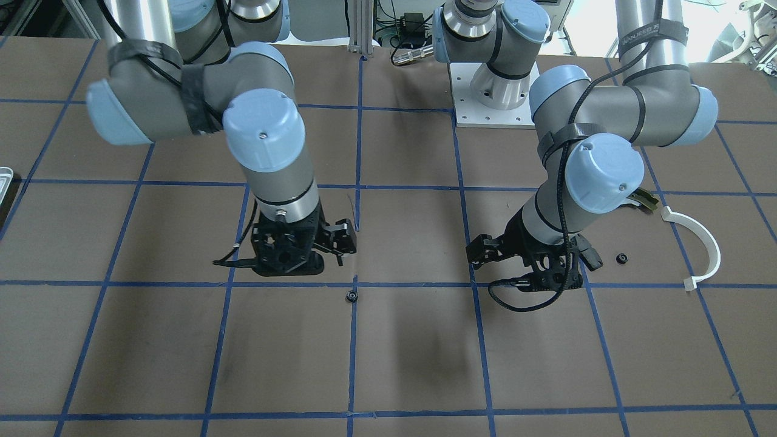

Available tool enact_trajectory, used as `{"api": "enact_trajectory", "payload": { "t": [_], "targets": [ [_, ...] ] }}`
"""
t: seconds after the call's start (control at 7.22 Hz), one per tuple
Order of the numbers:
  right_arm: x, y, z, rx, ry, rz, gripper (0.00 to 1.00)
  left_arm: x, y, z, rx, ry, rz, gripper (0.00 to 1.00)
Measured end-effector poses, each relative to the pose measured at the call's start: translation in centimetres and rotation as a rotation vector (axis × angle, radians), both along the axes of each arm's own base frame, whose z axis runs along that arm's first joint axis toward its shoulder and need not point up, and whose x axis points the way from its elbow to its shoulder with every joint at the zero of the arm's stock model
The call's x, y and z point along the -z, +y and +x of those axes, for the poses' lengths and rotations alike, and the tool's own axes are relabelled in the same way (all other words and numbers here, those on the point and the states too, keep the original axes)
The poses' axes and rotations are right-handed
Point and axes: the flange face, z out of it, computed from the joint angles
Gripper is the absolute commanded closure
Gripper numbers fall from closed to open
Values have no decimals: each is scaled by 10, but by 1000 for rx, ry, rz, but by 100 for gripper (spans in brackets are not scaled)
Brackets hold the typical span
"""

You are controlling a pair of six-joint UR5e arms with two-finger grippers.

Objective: Place bearing gear from tray to pile

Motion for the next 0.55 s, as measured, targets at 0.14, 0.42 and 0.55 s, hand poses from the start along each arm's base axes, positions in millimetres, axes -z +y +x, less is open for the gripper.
{"api": "enact_trajectory", "payload": {
  "t": [0.14, 0.42, 0.55],
  "targets": [
    [-51, 9, -44, -2, 32, 9, 0, 6, 0, -39, 1, -6, -10, 3],
    [-135, 61, -104, 28, 88, 33, 0, 33, 5, -128, -13, -10, -15, 3],
    [-155, 83, -114, 42, 96, 40, 0, 54, 12, -172, -26, -7, -29, 0]
  ]
}}
